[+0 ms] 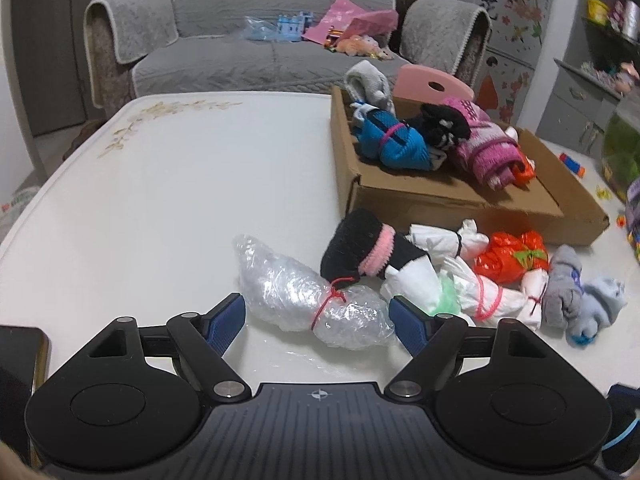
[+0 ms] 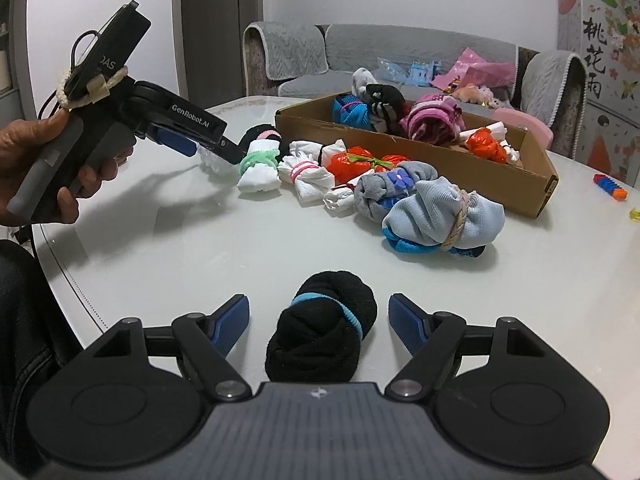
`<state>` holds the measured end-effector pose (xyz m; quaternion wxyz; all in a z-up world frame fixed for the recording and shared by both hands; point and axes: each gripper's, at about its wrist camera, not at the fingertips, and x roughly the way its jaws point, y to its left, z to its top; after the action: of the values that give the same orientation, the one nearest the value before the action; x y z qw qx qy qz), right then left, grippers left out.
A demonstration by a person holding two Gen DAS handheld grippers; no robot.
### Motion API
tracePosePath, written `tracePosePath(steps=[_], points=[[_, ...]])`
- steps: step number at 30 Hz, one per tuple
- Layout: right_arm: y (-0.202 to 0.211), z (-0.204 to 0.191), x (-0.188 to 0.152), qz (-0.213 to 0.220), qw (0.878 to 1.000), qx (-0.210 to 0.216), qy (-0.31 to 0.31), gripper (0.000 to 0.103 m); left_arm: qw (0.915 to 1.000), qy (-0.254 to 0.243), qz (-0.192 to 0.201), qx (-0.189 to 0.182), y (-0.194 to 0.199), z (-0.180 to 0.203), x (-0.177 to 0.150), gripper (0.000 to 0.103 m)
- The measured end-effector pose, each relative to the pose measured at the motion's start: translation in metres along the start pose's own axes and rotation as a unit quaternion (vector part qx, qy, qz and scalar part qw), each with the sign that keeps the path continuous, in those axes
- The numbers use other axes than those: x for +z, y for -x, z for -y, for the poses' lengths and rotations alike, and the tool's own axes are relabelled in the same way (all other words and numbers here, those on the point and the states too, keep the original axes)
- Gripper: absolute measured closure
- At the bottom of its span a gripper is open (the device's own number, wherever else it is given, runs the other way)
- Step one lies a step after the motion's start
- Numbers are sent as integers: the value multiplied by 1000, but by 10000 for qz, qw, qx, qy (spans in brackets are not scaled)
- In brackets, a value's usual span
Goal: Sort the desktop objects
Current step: 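Move both open tools back to the sock pile, then grasp the clear plastic bundle with the left tool while the right tool grasps the black sock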
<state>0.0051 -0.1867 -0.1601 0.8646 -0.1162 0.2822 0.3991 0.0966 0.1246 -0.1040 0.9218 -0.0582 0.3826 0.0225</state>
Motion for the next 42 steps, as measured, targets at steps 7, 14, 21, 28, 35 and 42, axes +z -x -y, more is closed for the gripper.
tracePosePath(steps=[7,14,21,28,35,42], points=[[0,0,1,10,10000,18,10,27,9968,672,-56,-420,1,-17,8,19],[0,-1,2,-11,10000,37,-4,27,9948,926,-234,-365,-8,-23,10,22],[1,-1,4,2,10000,23,-25,61,9959,807,-260,-322,-15,-18,10,35],[5,-1,4,7,9998,149,-102,68,9972,590,-216,-403,-10,-12,8,48],[13,3,7,40,9993,241,-287,68,9984,343,88,-440,22,-5,3,50],[26,21,18,187,9966,378,-710,68,9975,109,398,-579,54,6,5,50]])
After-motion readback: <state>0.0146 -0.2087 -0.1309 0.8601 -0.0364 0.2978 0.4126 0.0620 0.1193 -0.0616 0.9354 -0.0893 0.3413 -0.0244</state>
